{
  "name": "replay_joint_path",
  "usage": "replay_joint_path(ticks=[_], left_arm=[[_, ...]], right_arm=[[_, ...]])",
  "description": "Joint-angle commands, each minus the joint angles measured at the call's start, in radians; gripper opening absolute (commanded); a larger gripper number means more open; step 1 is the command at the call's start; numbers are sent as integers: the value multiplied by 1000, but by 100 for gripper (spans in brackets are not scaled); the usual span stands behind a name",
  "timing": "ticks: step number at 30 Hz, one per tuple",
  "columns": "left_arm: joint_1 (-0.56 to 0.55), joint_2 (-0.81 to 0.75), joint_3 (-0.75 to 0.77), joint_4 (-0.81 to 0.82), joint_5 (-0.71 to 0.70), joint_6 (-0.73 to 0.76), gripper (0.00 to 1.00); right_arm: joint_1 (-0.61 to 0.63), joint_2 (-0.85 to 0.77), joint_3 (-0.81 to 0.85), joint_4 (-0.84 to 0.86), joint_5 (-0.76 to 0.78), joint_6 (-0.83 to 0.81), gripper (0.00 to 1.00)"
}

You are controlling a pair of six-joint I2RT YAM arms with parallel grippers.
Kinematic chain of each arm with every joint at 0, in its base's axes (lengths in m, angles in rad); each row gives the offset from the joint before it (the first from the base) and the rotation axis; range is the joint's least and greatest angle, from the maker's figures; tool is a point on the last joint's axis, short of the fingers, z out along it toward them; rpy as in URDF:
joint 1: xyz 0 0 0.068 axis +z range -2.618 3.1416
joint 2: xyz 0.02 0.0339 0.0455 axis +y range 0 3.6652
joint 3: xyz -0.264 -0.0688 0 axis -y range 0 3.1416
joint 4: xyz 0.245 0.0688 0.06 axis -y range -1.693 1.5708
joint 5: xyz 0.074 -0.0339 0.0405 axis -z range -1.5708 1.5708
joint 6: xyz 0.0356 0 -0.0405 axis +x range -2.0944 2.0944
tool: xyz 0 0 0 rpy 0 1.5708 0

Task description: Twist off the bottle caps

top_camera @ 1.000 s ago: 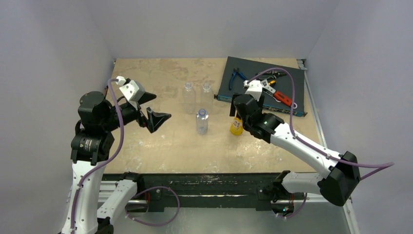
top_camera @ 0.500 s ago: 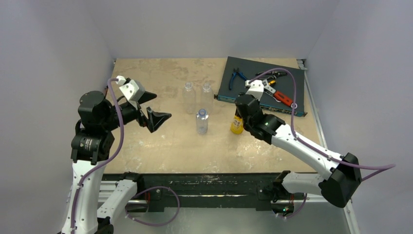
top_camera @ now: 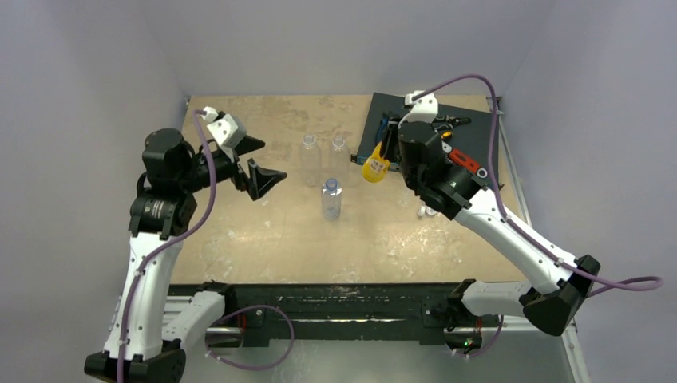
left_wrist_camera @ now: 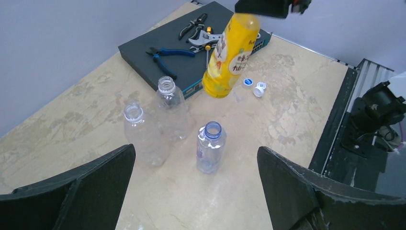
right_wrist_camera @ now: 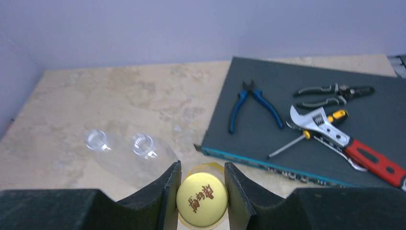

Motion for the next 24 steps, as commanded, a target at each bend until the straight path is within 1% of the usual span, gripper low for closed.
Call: replay_joint_path(ticks=[1,4,6,8,9,11,13,14,15,17,20,22,24], left_arm=[[2,116,11,130,63,104,100],[2,176,75,73,26,187,100],[2,193,120,38,14,254,100],[2,206,160,26,3,258,100],[1,221,180,16,7,247,100],[1,261,236,-30,30,234,100],[2,289,278,-87,57,242,100],[2,292,283,-124,78,265,100],[2,285,278,-155,102,305,100],[2,249,237,-156,148,331,100],[2,209,213,-176,240,290,100],[2,210,237,-177,320,184,100],[2,209,244,-159,420,70,100]], right_arm=[[-2,6,140,-72,-83,-62,3],[-1,-33,176,-113,-141,-79,4],[-2,-56,210,-155,-173,-55,3],[0,-73,234,-166,-210,-47,3],[-2,-71,252,-174,-271,-33,3],[-2,-37,328,-232,-327,-35,3],[-2,-12,379,-286,-349,-38,2],[-2,-20,358,-281,-368,-41,1],[-2,-42,321,-242,-412,-60,0],[-1,-103,242,-145,-523,-71,0],[-2,-197,144,-16,-721,-91,0],[-2,-235,127,14,-870,-121,0],[-2,-255,117,20,-981,-123,0]])
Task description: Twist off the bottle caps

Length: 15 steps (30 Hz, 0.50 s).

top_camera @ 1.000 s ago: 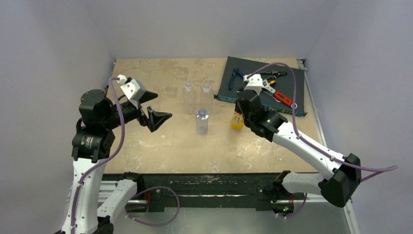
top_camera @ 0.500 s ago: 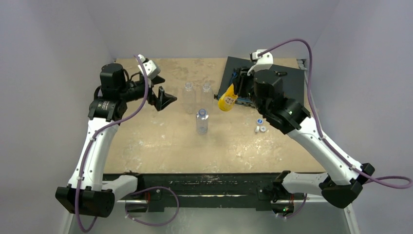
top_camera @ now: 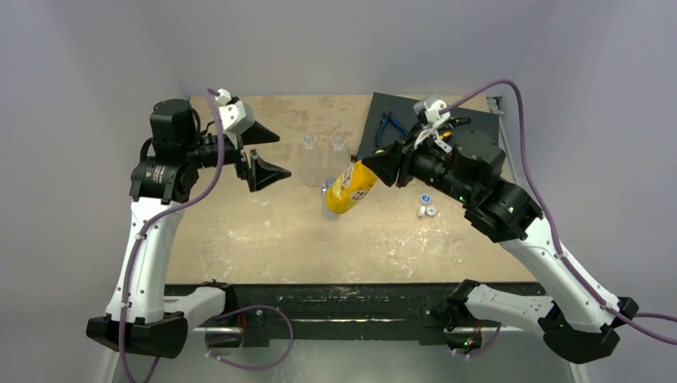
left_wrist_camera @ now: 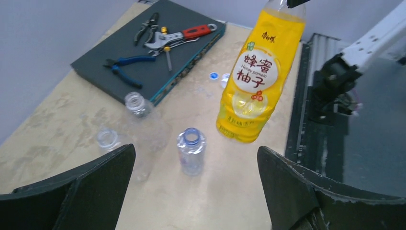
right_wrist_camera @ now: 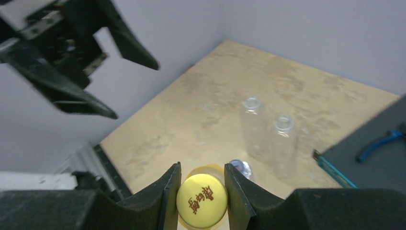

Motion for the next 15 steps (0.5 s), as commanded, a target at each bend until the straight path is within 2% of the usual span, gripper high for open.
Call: replay_joint_path(ticks=[1,6,10,11,15], left_arm=[[2,-32,27,9,279,-204,100],[2,-129,-30,24,387,-239,100],[2,-207,-154,219,421,-397,100],[2,-215,-170,231,432,-396,100],[2,-223,-165,87,449,-258,100]], right_arm=[[0,-74,-16,147,-365,-39,0],[5,-102,-54,276,-508,-16,0],[45,-41,-10,310,-539,-16,0],[68,-16,5,314,-531,-16,0],[164,111,100,287,-496,4,0]])
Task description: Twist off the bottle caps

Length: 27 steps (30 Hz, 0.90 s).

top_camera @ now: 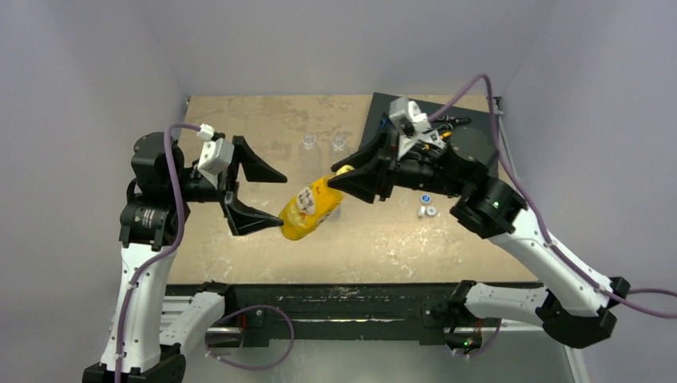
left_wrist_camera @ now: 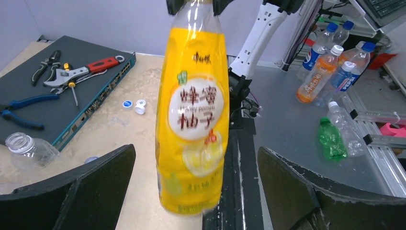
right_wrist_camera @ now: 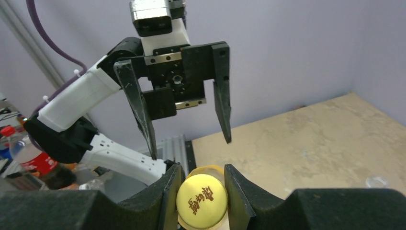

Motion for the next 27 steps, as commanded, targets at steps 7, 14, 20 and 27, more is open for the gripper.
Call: replay_joint_path(ticks=[7,14,20,27], left_arm=[[2,20,-14,-199,49,152,100],[0,-9,-21,-294,91,185,100],[0,-31,-44,-259,99,120,100],[0,-42,1,-245,74,145,79]], right_arm=[[131,216,169,64,-73,-43,0],[139,253,233,95,-138,-99,0],[147,289,300,152,-190,-157,0],[153,326,321,130,-211,-204,0]])
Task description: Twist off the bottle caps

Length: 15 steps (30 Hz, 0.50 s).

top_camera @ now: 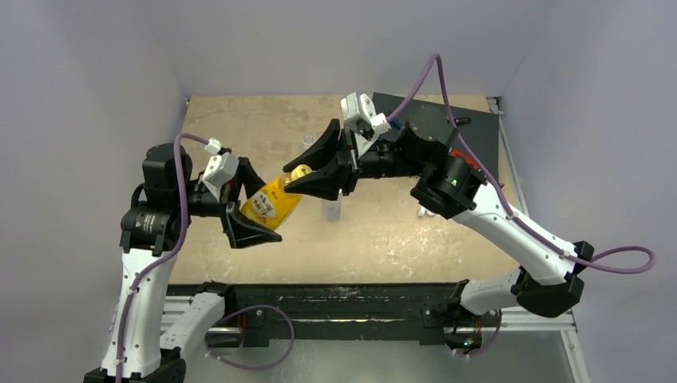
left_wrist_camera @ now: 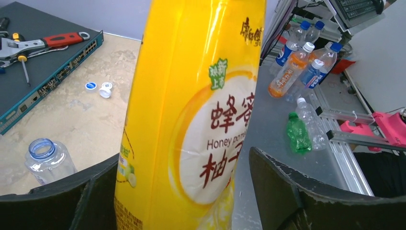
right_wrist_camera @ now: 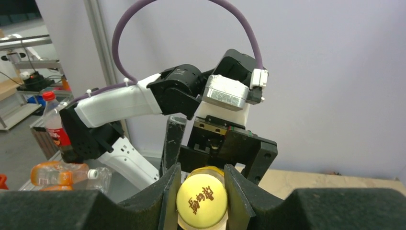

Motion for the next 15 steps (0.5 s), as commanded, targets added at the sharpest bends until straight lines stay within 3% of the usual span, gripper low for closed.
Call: replay_joint_path(ticks=[1,5,9,11,12,15], left_arm=[[0,1,41,19,21,10,76],[0,13,53,19,24,24,66],[0,10,54,26,-28,57,22],[0,1,49,27,-49,68,19],[0,-2,49,31,-54,66,20],[0,-10,59,36,-90,65,20]], right_arm=[[4,32,40,11,-41,-58,0],[4,41,41,-20,-42,-80,0],[4,44,46,-23,-29,-89,0],[5,46,47,-16,-11,-84,0],[4,49,47,-11,17,-68,10],[5,46,33,22,137,-11,52]])
